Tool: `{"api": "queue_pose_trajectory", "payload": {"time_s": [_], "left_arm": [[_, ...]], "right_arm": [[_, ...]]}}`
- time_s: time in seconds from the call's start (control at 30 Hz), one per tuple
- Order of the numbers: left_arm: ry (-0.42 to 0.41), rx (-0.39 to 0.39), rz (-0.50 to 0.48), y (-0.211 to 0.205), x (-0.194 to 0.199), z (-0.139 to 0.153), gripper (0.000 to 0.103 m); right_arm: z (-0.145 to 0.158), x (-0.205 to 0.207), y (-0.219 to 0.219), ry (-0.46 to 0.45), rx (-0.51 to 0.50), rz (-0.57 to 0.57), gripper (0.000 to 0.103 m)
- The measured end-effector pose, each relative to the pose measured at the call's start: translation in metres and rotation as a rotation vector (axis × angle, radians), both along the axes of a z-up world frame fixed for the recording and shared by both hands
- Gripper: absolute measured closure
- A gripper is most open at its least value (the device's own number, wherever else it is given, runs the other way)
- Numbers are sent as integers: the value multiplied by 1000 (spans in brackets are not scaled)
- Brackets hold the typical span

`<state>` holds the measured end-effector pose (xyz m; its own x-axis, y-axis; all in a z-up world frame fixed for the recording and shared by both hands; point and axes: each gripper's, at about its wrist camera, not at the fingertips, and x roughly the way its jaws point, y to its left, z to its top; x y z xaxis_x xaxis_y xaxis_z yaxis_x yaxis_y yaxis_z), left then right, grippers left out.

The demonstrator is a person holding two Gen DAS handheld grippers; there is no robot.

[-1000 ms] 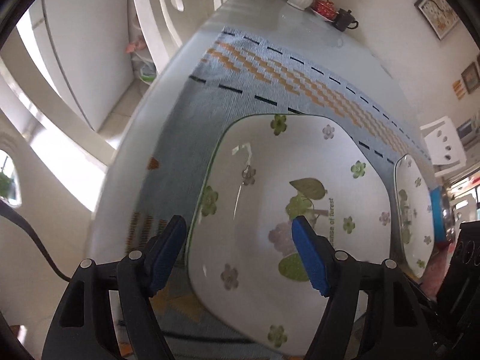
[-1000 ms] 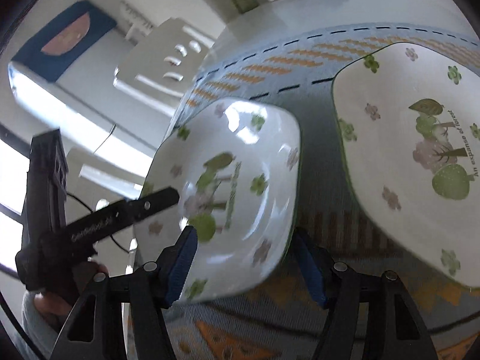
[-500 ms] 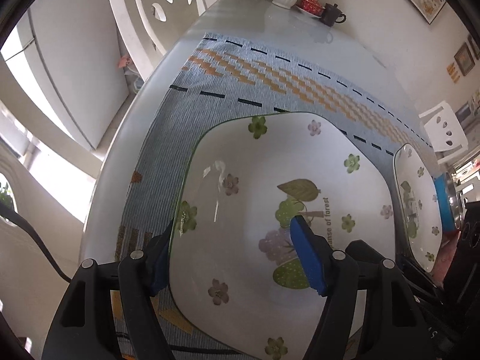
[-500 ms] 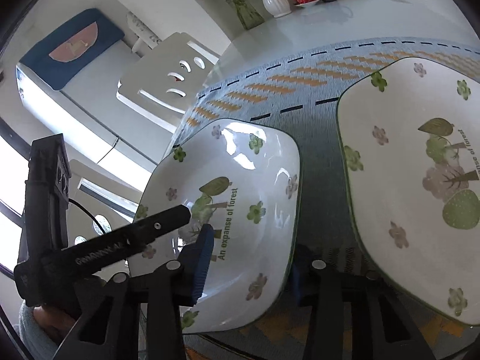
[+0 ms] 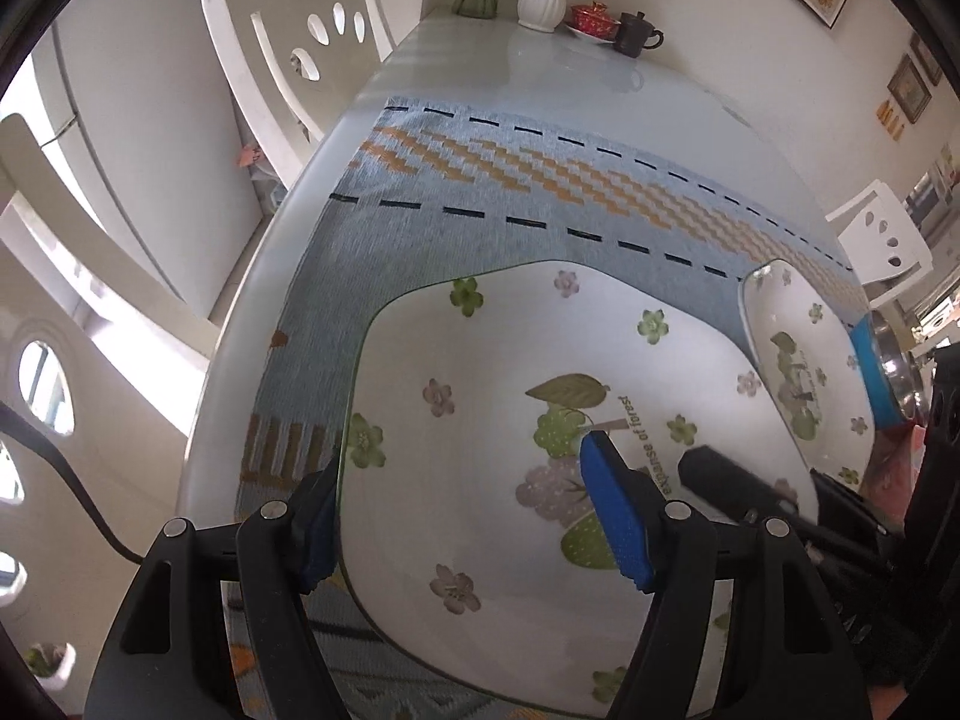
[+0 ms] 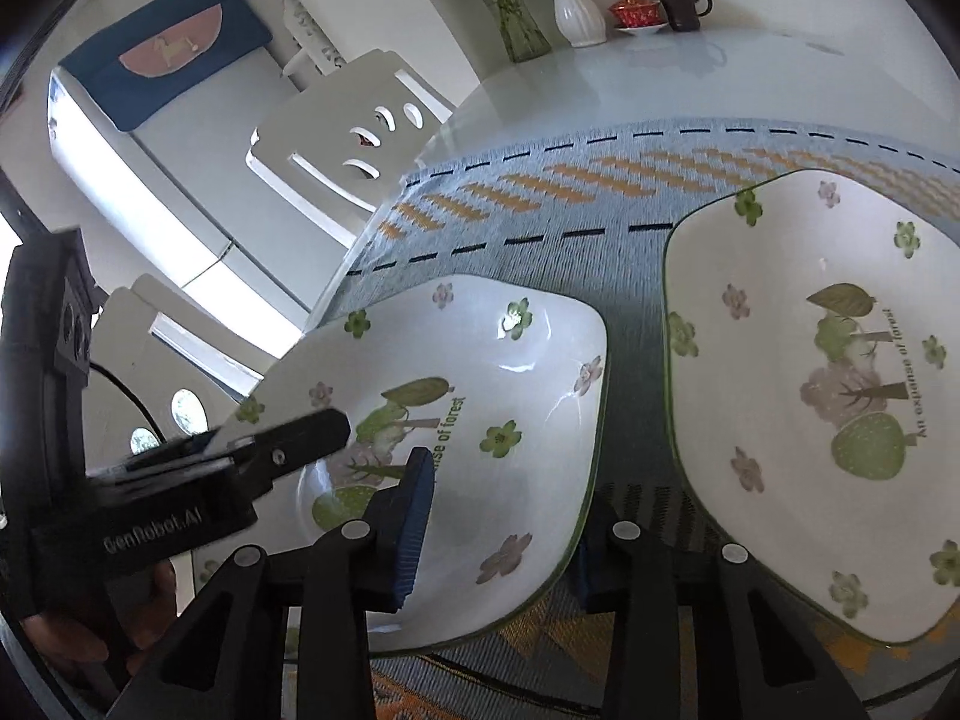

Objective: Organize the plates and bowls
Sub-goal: 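Grip the rim of the square clover-print plate with both tools, then lift the square clover plate with both tools and lower it onto the round plate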

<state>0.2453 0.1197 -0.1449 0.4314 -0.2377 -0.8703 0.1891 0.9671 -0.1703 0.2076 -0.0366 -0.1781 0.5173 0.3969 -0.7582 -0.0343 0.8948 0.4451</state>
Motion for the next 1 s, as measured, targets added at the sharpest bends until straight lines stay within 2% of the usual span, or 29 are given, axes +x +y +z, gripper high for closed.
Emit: {"api": "queue_pose_trajectory", "payload": {"time_s": [0.1, 0.33, 0.47, 0.57, 0.8, 1.0], "left_arm": [[-5, -5, -1, -2, -9, 5, 35], [-38, -22, 48, 3, -33, 24, 35], [-55, -49, 68, 12, -50, 37, 35], [-73, -37, 73, 16, -64, 44, 35], [-100, -20, 93, 24, -112, 54, 35], [-83, -15, 108, 28, -161, 48, 35]], "right_arm": [[9, -4, -5, -13, 14, -5, 66], [38, -22, -2, -89, -38, 22, 66], [49, -34, 4, -111, -32, 50, 66], [55, -46, 8, -117, -20, 68, 66], [73, -86, 18, -149, -21, 99, 66], [76, -130, 22, -148, -31, 129, 66]]}}
